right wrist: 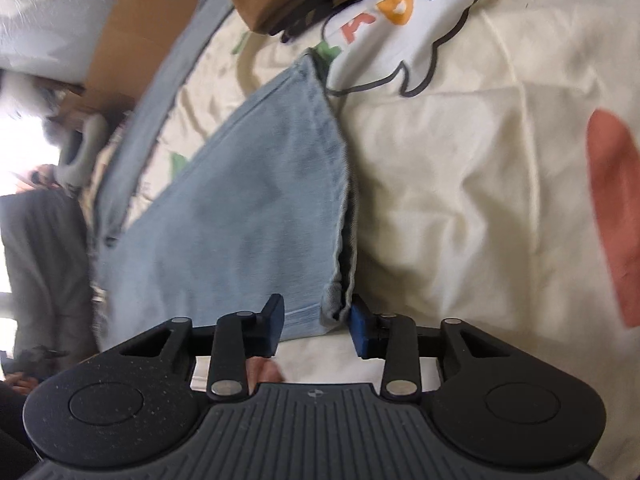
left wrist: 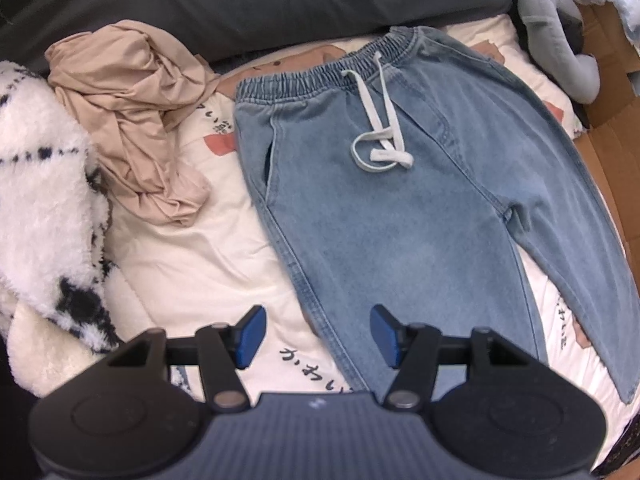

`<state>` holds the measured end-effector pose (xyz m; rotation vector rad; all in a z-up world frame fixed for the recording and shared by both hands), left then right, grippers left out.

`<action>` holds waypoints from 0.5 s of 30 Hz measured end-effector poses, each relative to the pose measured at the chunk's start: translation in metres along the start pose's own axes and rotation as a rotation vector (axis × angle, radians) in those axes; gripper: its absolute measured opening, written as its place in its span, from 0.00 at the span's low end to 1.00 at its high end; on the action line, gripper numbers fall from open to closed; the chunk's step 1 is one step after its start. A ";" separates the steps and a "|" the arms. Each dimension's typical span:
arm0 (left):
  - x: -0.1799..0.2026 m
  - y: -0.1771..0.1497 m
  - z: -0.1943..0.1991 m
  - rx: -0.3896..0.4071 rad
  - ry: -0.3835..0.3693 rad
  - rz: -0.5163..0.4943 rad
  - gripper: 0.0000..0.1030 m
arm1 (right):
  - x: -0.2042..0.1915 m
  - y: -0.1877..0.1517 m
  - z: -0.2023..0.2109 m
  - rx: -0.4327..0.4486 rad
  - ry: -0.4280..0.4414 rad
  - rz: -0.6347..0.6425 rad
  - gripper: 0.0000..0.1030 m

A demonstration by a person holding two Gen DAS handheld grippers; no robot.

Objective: Fold clothes
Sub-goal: 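Close the right gripper on the jeans leg hem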

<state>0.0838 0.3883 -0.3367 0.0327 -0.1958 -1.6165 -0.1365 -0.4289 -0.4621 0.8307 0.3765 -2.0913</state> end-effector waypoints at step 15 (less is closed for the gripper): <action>0.001 0.006 -0.014 0.028 -0.017 -0.008 0.60 | -0.003 0.008 -0.020 0.044 -0.111 -0.053 0.09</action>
Point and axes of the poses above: each gripper's, at about its wrist camera, not at the fingertips, and z roughly against the way its jaws point, x to its right, y to its top, the point moved 7 cm from there along -z, roughly the way its jaws point, and after that the axes turned 4 degrees about -x, right-handed, at the moved point
